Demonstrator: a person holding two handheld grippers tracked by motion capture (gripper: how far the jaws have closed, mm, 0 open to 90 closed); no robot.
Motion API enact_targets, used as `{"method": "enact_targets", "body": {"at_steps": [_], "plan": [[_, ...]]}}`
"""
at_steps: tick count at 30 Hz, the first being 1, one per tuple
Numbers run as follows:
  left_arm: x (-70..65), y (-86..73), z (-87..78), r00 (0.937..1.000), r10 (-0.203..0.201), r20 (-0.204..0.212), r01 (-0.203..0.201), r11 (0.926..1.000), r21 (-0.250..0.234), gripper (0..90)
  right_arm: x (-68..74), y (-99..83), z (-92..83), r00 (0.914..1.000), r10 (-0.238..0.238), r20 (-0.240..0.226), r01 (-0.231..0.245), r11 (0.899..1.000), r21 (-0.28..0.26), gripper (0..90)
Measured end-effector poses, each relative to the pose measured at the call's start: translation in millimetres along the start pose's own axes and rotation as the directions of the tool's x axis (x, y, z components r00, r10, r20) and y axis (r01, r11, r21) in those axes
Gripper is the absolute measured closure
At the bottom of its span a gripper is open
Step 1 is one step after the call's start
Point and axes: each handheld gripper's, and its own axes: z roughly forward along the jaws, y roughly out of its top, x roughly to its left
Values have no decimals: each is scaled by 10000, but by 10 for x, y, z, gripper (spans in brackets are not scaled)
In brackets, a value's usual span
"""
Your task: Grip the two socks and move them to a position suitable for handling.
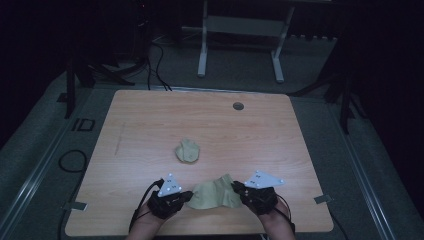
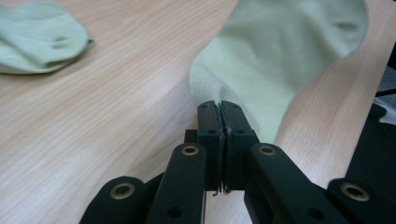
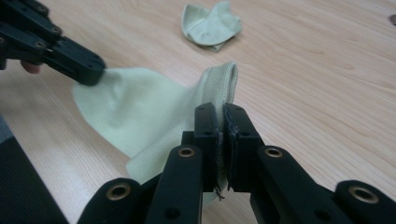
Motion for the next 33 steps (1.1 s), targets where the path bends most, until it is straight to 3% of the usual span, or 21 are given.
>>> {"method": "enact_targets", "body": {"at_steps": [5, 13, 18, 20, 23, 26, 29, 31, 33], "plan": [[21, -6, -64, 9999, 148, 56, -148, 9999, 8, 877, -79, -103, -88, 9994, 352, -70, -352, 9994, 48, 848], [42, -141, 282, 9993, 226, 309, -245, 9979, 606, 875, -123, -481, 160, 9961, 877, -120, -857, 9897, 1149, 845], [39, -167, 367, 9988, 351, 348, -379, 9959, 825, 875, -204, -606, 246, 9946, 1017, 185, -1033, 9818, 1592, 837], [43, -173, 375, 9987, 269, 432, -305, 9960, 840, 874, -231, -632, 259, 9937, 1096, 217, -1117, 9796, 1673, 815], [63, -191, 389, 9986, 144, 505, -189, 9959, 884, 864, -242, -661, 291, 9945, 1006, 293, -1043, 9769, 1867, 701], [92, -209, 362, 9985, -82, 550, 49, 9982, 604, 643, -256, -660, 280, 9937, 1088, 252, -1116, 9770, 1819, 610], [125, -209, 293, 9987, -126, 485, 108, 9993, 372, 505, -279, -605, 231, 9941, 1043, 304, -1078, 9820, 1551, 563], [136, -211, 266, 9988, -94, 476, 82, 9996, 266, 476, -285, -581, 219, 9946, 1005, 252, -1031, 9830, 1519, 546], [162, -228, 187, 9991, -118, 406, 123, 9999, -120, 439, -289, -523, 193, 9963, 837, 175, -853, 9866, 1391, 465]]}}
